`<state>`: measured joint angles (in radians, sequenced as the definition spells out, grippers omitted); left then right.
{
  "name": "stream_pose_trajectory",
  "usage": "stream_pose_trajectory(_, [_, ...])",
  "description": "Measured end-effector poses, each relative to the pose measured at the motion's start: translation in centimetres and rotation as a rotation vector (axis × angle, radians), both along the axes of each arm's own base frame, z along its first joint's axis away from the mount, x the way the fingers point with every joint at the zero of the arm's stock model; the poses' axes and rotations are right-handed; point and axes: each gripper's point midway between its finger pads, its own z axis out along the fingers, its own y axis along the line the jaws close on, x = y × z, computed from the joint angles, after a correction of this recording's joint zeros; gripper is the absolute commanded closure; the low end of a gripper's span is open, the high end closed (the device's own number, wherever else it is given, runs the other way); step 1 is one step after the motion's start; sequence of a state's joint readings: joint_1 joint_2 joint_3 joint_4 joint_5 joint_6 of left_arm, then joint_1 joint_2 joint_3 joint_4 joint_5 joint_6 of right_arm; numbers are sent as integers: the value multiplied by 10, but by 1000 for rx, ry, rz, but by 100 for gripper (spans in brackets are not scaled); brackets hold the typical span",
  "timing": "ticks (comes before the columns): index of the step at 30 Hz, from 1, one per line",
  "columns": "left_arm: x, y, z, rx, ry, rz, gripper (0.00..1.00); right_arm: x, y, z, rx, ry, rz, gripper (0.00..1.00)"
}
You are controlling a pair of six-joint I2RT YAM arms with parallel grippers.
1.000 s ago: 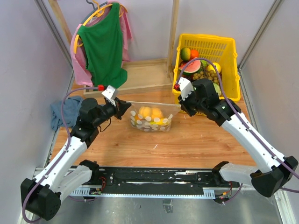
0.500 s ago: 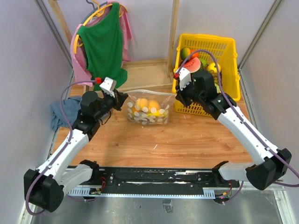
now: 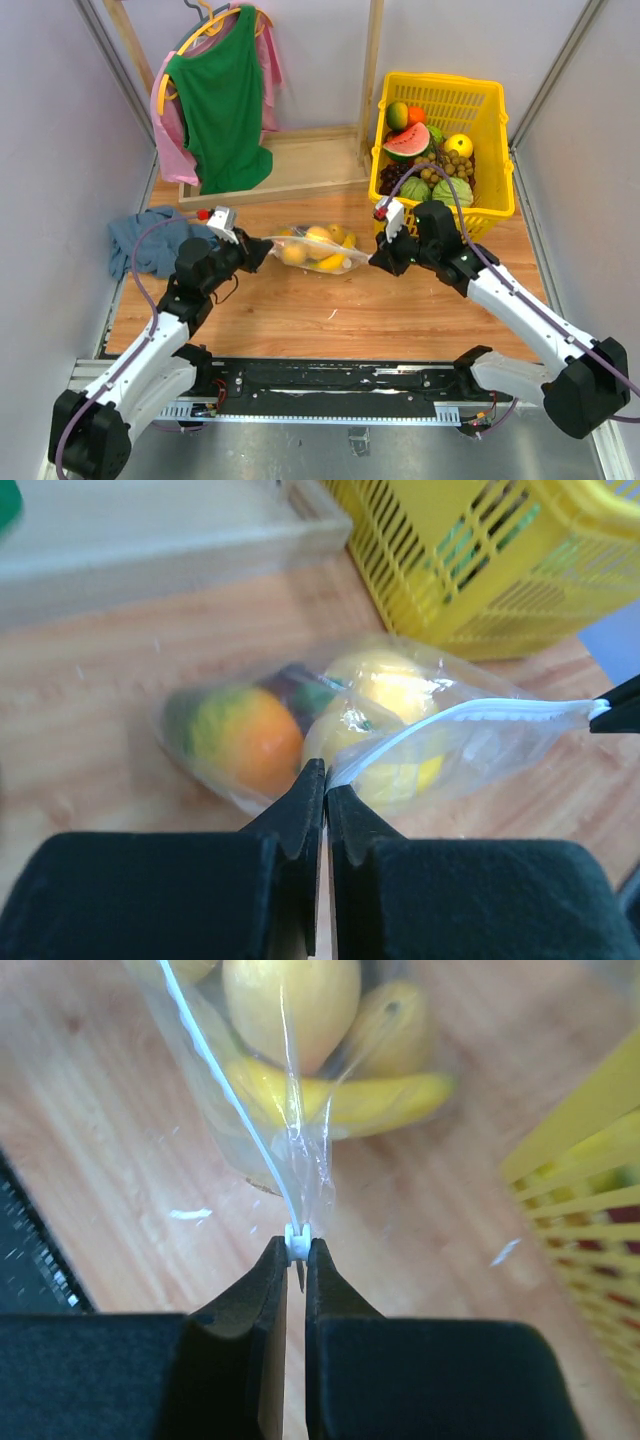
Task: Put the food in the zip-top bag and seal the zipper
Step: Place the zipper food storage bag at the center of the board, then reset both arms
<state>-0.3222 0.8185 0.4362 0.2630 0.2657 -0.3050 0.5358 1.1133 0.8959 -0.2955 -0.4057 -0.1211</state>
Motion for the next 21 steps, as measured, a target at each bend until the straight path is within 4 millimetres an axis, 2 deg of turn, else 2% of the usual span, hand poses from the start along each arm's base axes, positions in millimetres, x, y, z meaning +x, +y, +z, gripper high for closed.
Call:
stream_pose_trajectory(2, [-14, 2, -21, -38, 72, 5, 84, -18, -1, -18, 15, 69, 22, 98])
stream_pose_trajectory(3, [-20, 3, -27, -57, 93, 10, 80, -24, -1, -21, 26, 85, 26, 94])
stream_pose_trajectory(6, [-32, 7, -25, -115, 101, 34, 66, -36, -2, -14, 75, 83, 30, 80])
stream_pose_trajectory(9, [-37, 10, -10, -166, 73, 57, 56, -42, -4, -1, 117, 56, 19, 56])
stream_pose_trajectory(14, [-46, 19, 5, -195, 69, 96, 32, -42, -13, 11, 135, 26, -44, 32])
stream_pose_trajectory(17, [-52, 30, 27, -209, 52, 142, 23, -39, -26, 18, 110, 6, -116, 15])
stream_pose_trajectory(18, [-55, 34, 36, -217, 39, 161, 19, -38, -31, 22, 103, -8, -147, 5])
stream_pose_trajectory(19, [-58, 38, 46, -228, 21, 178, 14, -37, -39, 28, 100, -27, -188, 1])
stream_pose_trajectory(21, [-67, 49, 68, -254, -32, 214, 9, -35, -55, 40, 95, -66, -276, 2])
